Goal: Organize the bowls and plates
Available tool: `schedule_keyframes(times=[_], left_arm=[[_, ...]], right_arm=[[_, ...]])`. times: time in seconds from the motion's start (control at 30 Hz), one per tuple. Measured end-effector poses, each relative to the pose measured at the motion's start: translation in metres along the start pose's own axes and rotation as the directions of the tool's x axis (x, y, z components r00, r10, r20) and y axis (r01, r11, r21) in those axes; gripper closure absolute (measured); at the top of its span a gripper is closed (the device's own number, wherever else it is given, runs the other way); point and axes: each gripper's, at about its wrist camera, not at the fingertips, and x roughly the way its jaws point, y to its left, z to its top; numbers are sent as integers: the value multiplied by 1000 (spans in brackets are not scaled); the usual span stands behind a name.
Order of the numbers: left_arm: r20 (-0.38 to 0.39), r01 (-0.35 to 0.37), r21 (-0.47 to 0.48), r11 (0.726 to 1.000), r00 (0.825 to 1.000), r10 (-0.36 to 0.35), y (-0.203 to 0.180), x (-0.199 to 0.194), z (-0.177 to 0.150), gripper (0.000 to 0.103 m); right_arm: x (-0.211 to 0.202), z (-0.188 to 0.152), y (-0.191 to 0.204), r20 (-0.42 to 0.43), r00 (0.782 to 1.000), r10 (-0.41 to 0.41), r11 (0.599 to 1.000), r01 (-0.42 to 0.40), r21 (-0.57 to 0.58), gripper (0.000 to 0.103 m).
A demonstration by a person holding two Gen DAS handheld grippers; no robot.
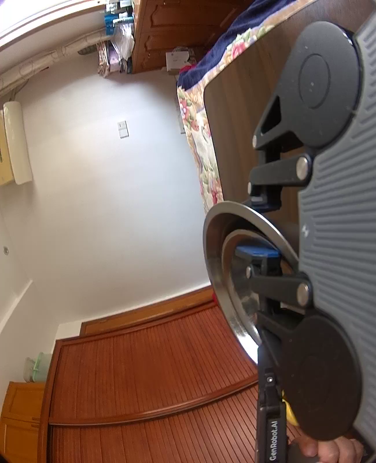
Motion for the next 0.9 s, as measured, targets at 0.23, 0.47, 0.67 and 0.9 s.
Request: schedule_keyframes(times=[0.23, 0.47, 0.67, 0.9], left_arm=[[8, -45, -18, 999, 999, 45, 24, -16, -2, 68], [1, -97, -55, 994, 995, 97, 51, -27, -10, 69], [-21, -132, -68, 989, 991, 131, 68, -31, -16, 69], [-39, -146, -80, 986, 989, 144, 78, -31, -21, 69]], right_arm=[[15, -2, 25, -22, 999, 48, 999, -48, -22, 77], [31, -14, 49, -60, 993, 98, 994, -100, -40, 77], [41, -21, 61, -93, 988, 123, 991, -128, -50, 77], [44, -25, 70, -112, 986, 121, 988, -131, -87, 77]])
